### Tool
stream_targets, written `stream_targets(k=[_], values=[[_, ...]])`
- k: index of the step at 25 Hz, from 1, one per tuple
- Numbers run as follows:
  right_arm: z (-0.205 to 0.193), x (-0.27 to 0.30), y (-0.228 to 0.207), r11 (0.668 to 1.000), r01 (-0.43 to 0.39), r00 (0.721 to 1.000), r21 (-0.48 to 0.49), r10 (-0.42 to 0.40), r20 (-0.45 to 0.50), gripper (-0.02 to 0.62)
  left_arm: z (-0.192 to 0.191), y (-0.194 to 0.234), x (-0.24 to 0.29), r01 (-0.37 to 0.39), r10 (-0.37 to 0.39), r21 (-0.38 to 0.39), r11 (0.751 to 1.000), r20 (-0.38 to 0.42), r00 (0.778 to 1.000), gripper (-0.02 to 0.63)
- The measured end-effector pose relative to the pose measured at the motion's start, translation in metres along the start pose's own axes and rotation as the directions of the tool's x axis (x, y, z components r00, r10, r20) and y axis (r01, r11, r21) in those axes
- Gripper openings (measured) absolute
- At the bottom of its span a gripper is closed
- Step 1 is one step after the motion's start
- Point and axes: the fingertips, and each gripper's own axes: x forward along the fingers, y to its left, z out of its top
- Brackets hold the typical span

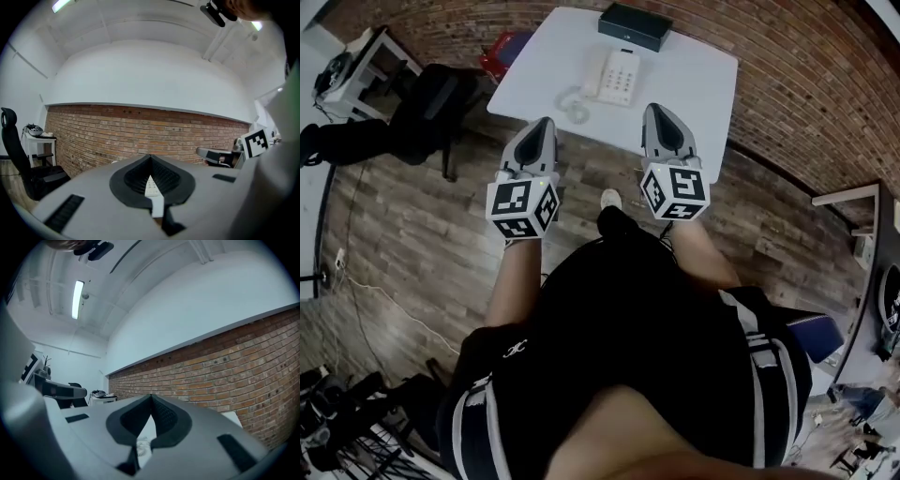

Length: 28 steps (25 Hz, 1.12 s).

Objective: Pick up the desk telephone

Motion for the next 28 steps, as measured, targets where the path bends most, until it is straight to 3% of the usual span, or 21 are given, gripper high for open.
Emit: stream_targets(k=[13, 23, 28], values=[[-0.038, 0.145, -0.081, 0.999, 0.033, 0.992, 0.024, -0.03, -0.121, -0.002, -0.025, 0.042, 0.188, 0.072, -0.08, -0.062, 0.995, -0.145, 0.986, 0.002], [-0.072, 0.21, -0.14, 0.997, 0.065, 0.978, 0.046, -0.055, -0.203, -0.002, -0.05, 0.044, 0.289, 0.121, -0.13, -0.05, 0.991, -0.267, 0.955, 0.002], [-0.098, 0.227, -0.147, 0.99, 0.08, 0.965, 0.114, -0.049, -0.257, -0.002, -0.075, 0.057, 0.311, 0.146, -0.158, -0.059, 0.988, -0.356, 0.921, 0.002]])
